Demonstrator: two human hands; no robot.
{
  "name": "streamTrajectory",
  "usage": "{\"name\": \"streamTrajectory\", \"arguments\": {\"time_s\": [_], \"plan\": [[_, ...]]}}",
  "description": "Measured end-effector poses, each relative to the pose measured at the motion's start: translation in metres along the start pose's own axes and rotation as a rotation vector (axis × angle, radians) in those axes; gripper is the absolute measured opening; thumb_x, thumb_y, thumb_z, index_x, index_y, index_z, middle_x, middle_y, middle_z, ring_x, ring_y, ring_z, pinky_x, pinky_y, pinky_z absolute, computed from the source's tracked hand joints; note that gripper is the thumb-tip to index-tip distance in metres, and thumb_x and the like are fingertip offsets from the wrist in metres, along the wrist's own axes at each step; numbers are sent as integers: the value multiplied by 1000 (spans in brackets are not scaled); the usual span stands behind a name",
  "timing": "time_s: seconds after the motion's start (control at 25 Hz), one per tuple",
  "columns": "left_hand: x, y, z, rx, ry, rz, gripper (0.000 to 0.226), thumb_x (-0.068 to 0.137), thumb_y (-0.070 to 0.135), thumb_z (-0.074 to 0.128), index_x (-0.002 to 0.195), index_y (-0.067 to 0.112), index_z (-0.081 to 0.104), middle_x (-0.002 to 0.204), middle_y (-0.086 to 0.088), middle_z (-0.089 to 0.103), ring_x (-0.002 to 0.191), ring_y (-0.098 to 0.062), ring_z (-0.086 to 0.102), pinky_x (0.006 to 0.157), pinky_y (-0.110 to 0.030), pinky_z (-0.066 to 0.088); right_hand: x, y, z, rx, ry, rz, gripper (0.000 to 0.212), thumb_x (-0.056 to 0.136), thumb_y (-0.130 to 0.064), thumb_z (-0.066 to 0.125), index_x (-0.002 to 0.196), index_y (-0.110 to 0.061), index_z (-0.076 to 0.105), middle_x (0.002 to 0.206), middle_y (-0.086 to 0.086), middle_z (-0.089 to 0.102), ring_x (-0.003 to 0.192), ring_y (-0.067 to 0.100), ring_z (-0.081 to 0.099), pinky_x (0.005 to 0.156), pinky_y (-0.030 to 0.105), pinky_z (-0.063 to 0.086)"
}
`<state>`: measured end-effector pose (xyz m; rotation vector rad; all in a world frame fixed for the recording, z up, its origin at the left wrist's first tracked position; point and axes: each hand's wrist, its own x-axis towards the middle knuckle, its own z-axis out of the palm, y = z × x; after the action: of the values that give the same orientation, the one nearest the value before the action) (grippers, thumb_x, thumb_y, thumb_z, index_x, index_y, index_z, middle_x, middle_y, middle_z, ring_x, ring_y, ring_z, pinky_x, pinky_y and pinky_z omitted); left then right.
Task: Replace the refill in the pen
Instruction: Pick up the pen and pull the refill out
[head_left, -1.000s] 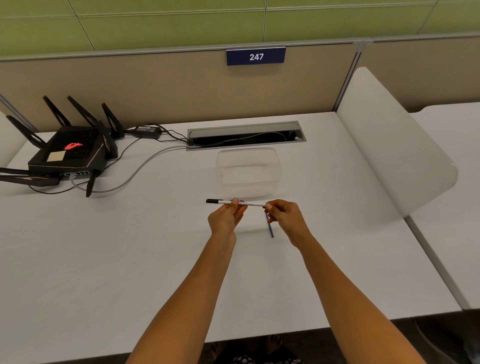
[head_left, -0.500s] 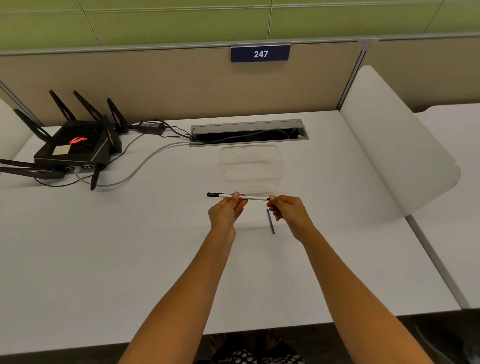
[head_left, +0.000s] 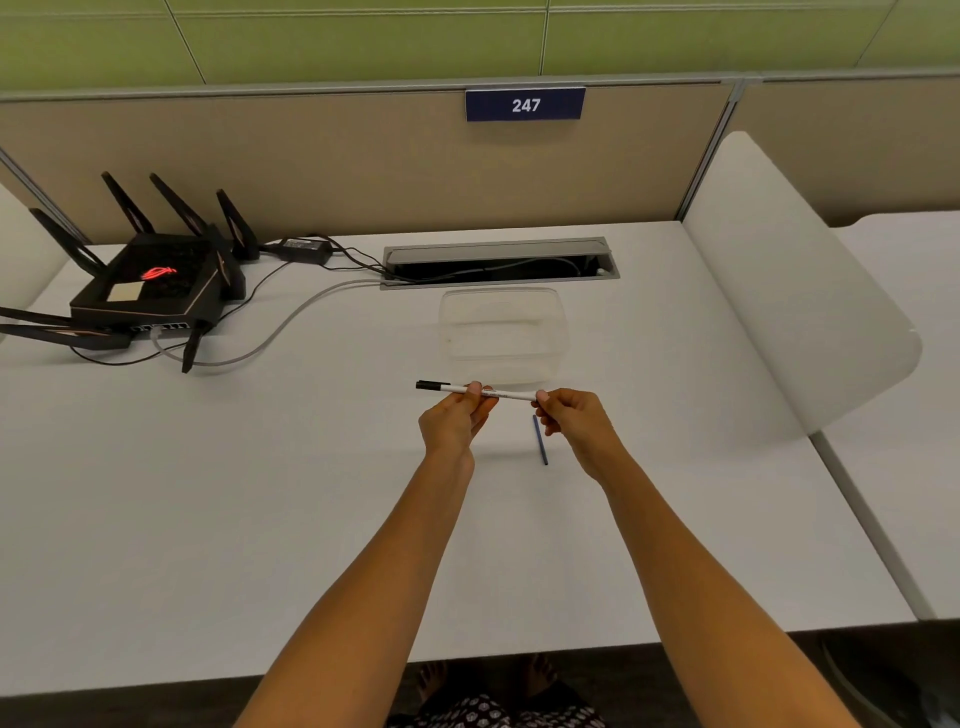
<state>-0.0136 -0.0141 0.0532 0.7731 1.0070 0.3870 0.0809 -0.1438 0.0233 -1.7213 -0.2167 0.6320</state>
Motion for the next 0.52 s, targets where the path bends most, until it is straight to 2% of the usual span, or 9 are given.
{"name": "streamTrajectory", "arguments": {"time_s": [0.16,0.24,0.32,0.4,0.52], "plan": [[2,-1,-2,1,17,-3,29,88,13,68,110,-5,67,105,-18,72,94,-25,71,82,-27,55,-2,3,0,93,14,-48,9,90,-10,63,90,-13,71,80,9,66,74,21,61,61,23,55],[3,-1,-4,-4,16,-4,29,88,13,68,111,-5,67,104,-17,72,91,-23,71,84,-28,55,-3,1,-1,146,6,-4,10,88,-21,67,89,-13,73,81,9,67,74,21,64,59,22,55],[3,-1,-5,-8,9,-2,29,87,13,68,111,-4,67,103,-16,73,89,-22,71,82,-26,55,-2,0,-2,140,5,47,27,87,-37,67,88,-11,75,77,8,69,68,18,65,59,23,56],[4,0,-6,-8,4,2,29,87,14,68,111,-4,67,101,-15,73,86,-21,72,79,-25,56,-1,0,-3,81,6,64,33,88,-41,64,85,-10,75,73,8,69,62,16,64,58,24,56],[6,-1,-8,-9,-3,2,30,87,13,68,111,-5,67,98,-13,73,86,-20,72,80,-25,55,0,0,-3,73,3,25,18,91,-23,64,80,-14,75,74,9,68,65,18,62,57,23,56]]}}
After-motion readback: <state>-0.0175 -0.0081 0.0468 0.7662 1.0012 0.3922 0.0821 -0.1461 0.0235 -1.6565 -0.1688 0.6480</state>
